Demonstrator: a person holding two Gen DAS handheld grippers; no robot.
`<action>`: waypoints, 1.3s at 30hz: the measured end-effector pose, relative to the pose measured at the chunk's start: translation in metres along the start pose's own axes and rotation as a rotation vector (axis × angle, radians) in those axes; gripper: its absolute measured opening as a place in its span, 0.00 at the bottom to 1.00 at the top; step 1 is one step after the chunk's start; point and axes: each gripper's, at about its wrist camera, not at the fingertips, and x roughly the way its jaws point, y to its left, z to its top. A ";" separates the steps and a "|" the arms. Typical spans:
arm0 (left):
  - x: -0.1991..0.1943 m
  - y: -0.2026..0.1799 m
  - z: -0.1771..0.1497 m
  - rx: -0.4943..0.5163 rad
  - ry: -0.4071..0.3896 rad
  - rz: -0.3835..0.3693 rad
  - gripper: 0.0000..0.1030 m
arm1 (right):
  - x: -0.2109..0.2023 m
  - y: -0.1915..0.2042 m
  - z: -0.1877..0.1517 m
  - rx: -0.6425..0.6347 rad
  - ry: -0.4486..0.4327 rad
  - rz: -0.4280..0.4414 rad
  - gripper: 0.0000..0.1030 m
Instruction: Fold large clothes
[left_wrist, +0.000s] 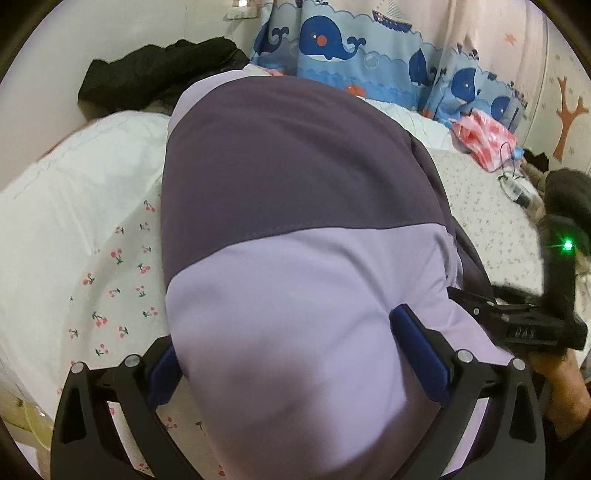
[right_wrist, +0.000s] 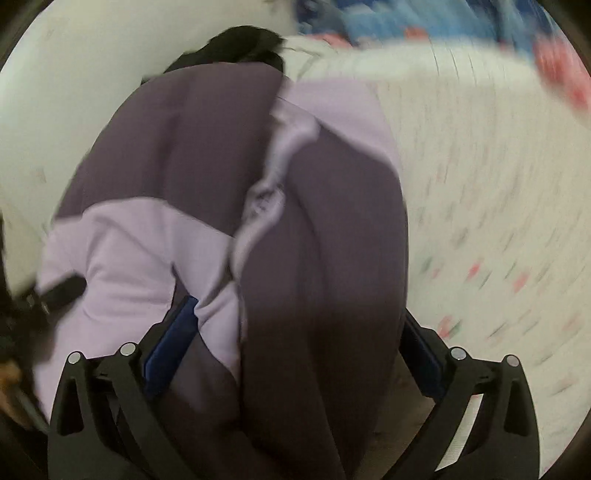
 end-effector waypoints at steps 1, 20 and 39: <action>0.000 0.000 0.000 -0.002 -0.001 -0.001 0.95 | -0.001 -0.004 -0.003 0.036 -0.011 0.017 0.93; -0.005 -0.002 -0.007 0.016 -0.037 -0.005 0.95 | -0.029 0.002 -0.034 0.053 -0.030 -0.045 0.93; -0.013 -0.004 -0.011 0.035 -0.095 0.044 0.95 | -0.076 0.040 0.080 -0.112 -0.175 -0.032 0.93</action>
